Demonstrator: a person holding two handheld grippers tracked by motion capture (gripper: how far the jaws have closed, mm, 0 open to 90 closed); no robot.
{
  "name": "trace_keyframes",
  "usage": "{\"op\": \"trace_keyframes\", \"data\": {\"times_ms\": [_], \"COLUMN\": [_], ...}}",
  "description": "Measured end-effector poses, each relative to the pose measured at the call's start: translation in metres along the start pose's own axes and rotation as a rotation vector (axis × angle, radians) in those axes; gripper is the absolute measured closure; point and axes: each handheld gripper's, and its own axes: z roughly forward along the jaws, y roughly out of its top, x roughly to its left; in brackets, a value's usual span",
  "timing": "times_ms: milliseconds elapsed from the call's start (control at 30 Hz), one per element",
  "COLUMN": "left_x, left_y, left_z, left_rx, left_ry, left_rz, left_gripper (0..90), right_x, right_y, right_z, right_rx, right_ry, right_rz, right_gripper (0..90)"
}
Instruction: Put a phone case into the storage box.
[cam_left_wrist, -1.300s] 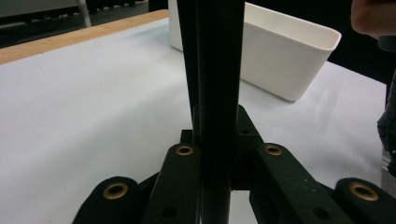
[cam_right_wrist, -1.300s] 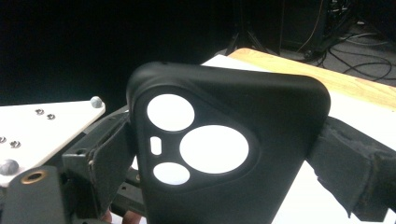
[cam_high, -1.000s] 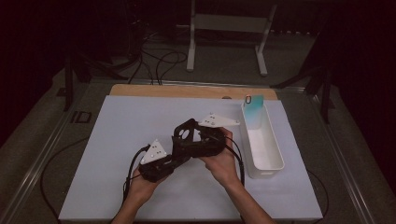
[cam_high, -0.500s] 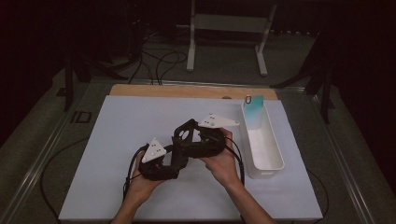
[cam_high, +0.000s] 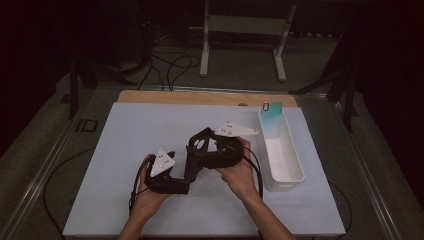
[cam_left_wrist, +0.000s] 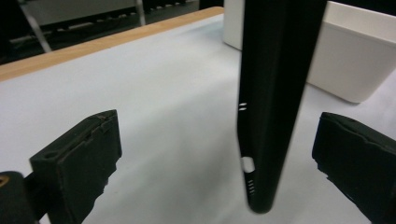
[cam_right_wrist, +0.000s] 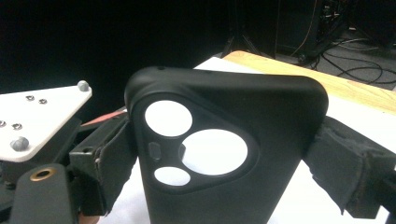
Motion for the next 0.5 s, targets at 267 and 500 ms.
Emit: {"op": "trace_keyframes", "data": {"times_ms": [267, 500], "left_x": [0.013, 0.032], "left_y": [-0.011, -0.031], "left_z": [-0.012, -0.026], "left_rx": [-0.062, -0.096], "left_ry": [0.043, 0.108], "left_rz": [0.000, -0.020], "left_gripper": [0.5, 0.5], "right_x": [-0.004, -0.008], "right_y": [0.000, 0.000], "right_z": [-0.004, -0.007], "right_rx": [-0.015, -0.016], "right_ry": [-0.011, -0.023], "right_rz": [0.008, 0.016], "right_gripper": [13.3, 13.3]}}
